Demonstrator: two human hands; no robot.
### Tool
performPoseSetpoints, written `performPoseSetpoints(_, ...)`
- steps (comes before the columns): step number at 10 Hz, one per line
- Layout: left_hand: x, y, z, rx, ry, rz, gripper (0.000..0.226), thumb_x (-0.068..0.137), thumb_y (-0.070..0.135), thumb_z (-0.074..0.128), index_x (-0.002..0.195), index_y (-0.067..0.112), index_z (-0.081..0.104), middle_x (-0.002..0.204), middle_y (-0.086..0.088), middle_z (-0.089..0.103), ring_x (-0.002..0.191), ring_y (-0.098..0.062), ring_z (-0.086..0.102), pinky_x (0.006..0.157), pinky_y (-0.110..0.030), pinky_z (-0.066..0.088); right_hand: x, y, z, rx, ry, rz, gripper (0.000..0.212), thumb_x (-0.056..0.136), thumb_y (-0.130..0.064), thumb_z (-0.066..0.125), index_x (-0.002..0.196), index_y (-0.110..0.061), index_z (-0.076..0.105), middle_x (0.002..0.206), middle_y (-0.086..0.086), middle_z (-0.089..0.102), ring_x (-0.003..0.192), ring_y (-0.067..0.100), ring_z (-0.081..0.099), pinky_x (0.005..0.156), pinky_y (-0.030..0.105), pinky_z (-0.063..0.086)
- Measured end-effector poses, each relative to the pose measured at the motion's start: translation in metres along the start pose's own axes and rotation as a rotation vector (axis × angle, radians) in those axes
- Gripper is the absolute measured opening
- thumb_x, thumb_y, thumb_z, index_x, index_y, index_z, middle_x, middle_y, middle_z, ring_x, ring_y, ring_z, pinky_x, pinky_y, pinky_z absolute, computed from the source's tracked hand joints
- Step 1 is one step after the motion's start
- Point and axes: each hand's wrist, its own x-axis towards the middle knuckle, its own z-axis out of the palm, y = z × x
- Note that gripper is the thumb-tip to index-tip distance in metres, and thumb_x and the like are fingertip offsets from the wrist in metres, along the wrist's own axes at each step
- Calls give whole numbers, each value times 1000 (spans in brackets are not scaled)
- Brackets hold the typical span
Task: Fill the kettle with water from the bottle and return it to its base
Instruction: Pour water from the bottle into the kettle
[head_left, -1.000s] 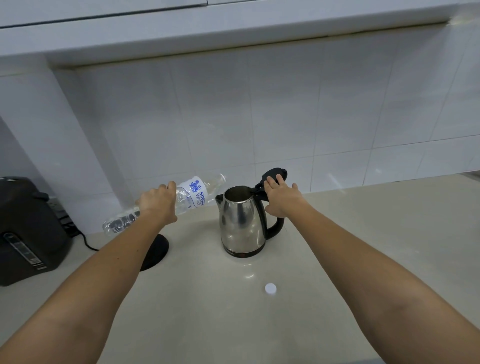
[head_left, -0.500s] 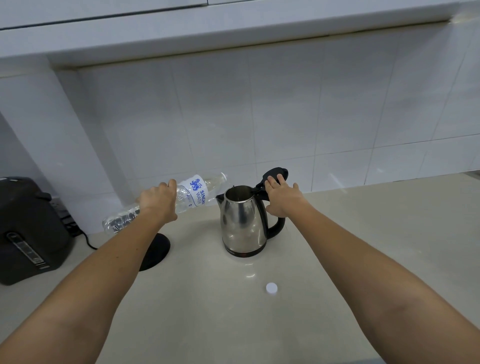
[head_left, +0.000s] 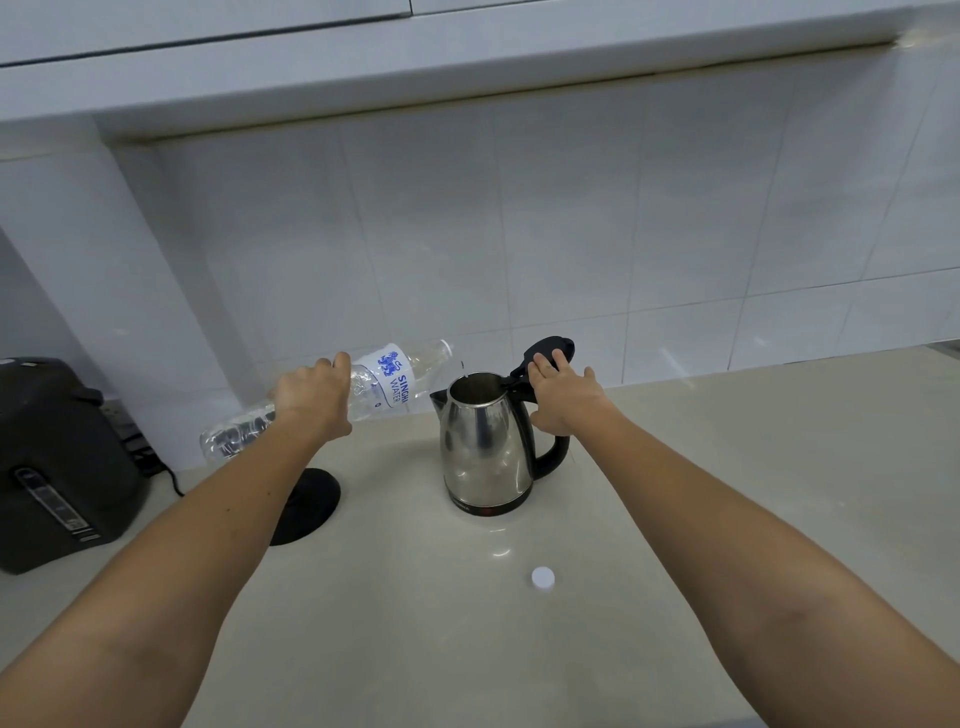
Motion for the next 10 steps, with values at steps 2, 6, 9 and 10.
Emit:
performPoseSetpoints(2,-2,-2,-3,14,-17,0,64,75,31,74,125,12,38,107,-4,58,91,-26,65,66,-33,50,-1,0,0,-1,-1,0,75,96,-25,45,155,-10,2,164,2,-4,150,26,-9,118,55,14)
performPoseSetpoints(6,-5,-2,-6,23,-8,-1,62,74,32,74,122,12,40,108,-3,60,92,-25,65,66,-32,47,-1,0,0,2,1,3,75,96,-28,45,155,-11,3,164,1,-4,151,25,-8,118,55,14)
performPoseSetpoints(9,-6,-5,-12,21,-10,-4,62,75,29,73,123,12,39,109,-4,59,94,-27,65,68,-34,50,-1,0,1,2,-4,2,75,96,-26,45,155,-11,2,164,1,-5,151,25,-9,118,55,14)
performPoseSetpoints(10,-7,-5,-13,18,-14,-10,62,74,29,73,123,12,39,109,-4,59,95,-28,65,73,-37,54,-1,0,0,2,-4,2,75,96,-27,45,155,-11,2,164,1,-5,151,25,-9,118,55,14)
